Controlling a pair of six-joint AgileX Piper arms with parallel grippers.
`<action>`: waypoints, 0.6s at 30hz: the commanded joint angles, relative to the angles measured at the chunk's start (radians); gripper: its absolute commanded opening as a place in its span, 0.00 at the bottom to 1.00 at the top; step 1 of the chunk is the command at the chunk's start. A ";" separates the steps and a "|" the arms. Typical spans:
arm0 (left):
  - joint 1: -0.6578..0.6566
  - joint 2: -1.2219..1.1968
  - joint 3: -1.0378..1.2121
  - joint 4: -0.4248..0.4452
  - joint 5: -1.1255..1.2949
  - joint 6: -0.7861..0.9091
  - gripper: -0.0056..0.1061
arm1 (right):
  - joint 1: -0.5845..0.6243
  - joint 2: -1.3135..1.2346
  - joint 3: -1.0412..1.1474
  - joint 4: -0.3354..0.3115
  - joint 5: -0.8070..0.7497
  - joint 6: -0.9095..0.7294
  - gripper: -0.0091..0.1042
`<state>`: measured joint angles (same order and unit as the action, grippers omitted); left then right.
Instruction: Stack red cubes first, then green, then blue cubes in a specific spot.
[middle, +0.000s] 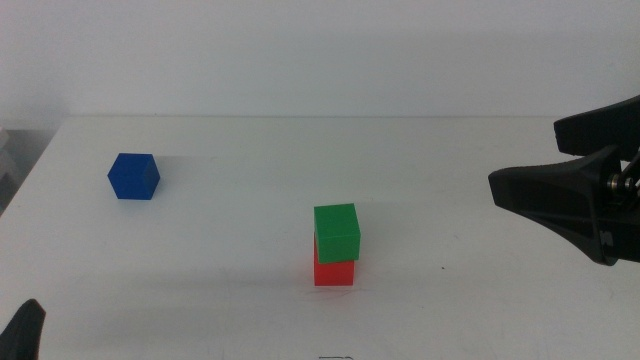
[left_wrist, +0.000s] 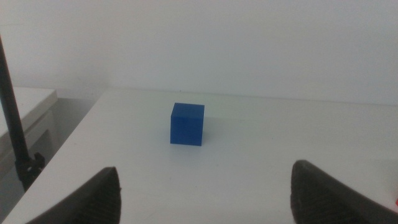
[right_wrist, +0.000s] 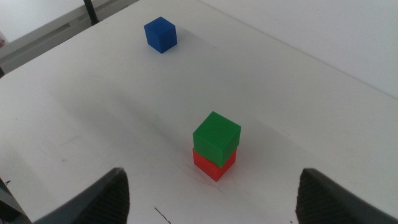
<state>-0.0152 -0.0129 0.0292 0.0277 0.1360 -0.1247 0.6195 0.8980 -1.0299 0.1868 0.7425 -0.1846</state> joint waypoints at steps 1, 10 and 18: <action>-0.006 -0.021 -0.003 -0.007 -0.071 -0.003 0.89 | -0.006 -0.013 -0.026 0.006 -0.072 -0.015 0.83; -0.006 0.352 -0.302 -0.014 0.142 0.004 0.89 | -0.006 -0.012 -0.026 0.006 -0.072 -0.015 0.83; -0.006 0.716 -0.715 -0.014 0.607 0.060 0.89 | -0.006 -0.012 -0.026 0.006 -0.072 -0.015 0.83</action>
<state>-0.0152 0.6342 -0.5886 0.0235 0.7133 -0.0678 0.6195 0.8980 -1.0299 0.1868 0.7417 -0.1846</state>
